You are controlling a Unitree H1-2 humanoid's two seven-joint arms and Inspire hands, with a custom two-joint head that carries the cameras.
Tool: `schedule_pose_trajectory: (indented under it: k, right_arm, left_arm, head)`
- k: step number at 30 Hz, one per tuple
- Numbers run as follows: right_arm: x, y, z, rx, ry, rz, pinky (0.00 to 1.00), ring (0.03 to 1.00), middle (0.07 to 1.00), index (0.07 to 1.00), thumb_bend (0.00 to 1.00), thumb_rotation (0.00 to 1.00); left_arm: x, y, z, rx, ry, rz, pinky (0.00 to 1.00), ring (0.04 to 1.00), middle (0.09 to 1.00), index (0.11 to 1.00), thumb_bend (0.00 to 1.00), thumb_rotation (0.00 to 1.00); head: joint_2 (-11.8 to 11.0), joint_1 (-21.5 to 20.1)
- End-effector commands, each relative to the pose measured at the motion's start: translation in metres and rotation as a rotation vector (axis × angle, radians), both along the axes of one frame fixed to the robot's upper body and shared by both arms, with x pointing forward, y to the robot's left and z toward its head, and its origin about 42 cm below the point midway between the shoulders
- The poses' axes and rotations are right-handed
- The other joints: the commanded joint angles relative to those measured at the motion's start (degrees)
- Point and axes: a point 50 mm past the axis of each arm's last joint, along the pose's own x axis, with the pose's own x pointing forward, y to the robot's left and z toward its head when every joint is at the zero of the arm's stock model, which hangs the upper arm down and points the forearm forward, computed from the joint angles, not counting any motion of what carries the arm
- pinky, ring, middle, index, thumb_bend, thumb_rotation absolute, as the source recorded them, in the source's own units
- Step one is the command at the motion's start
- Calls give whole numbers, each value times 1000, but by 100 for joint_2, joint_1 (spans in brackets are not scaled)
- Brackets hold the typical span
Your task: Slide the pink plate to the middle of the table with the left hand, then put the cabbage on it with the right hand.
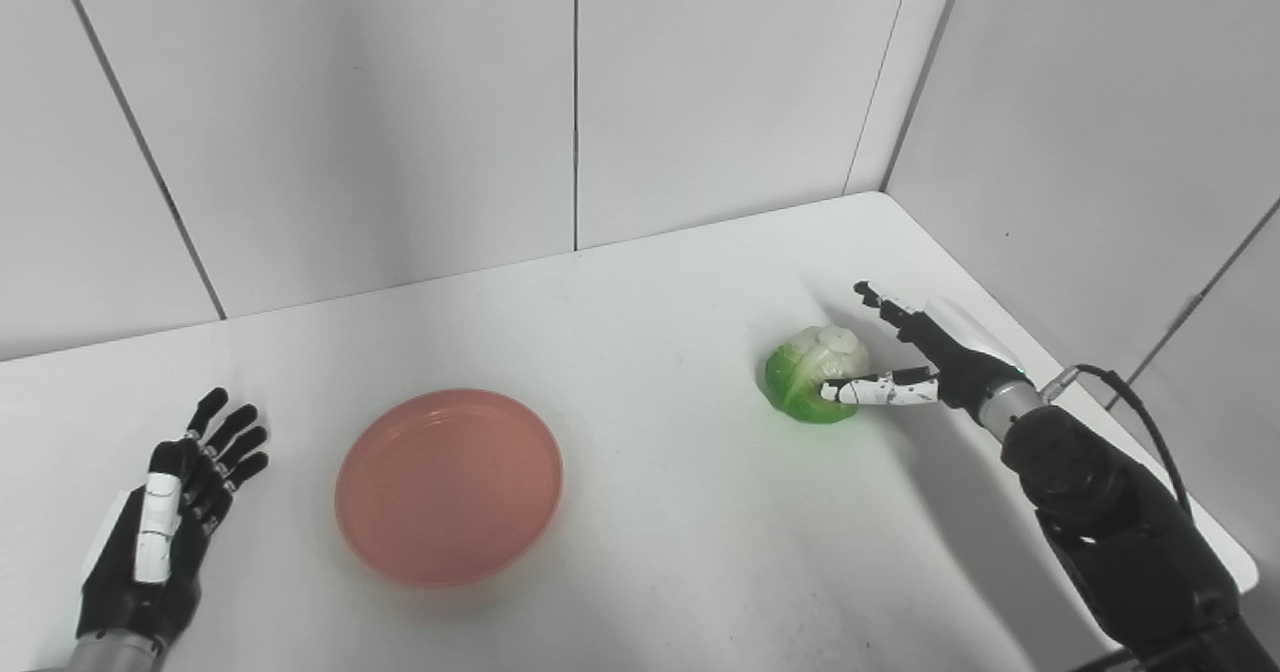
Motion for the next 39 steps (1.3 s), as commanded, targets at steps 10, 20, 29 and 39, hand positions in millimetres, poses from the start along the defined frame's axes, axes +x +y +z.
schedule_pose_trajectory:
  k: [10, 20, 29, 39]
  right_arm:
    - [15, -4, 15, -48, -14, 21, 848, 930, 948, 972, 1000, 559]
    - [29, 7, 11, 4, 9, 40, 898, 968, 972, 976, 1000, 518]
    - [39, 13, 4, -4, 16, 99, 875, 946, 965, 961, 1000, 512]
    - [42, 19, -5, 12, 53, 100, 896, 935, 931, 899, 1000, 374]
  left_arm:
    - [-4, 7, -21, 64, 103, -11, 907, 917, 929, 946, 863, 988]
    - [-6, 5, -19, 68, 108, -10, 912, 921, 932, 949, 853, 996]
    - [-7, 4, -16, 58, 108, -9, 915, 921, 931, 948, 849, 991]
    - [-8, 1, -11, 59, 106, -7, 904, 912, 924, 939, 853, 987]
  head:
    - [57, 11]
    - [105, 58]
    - [143, 66]
    - [176, 110]
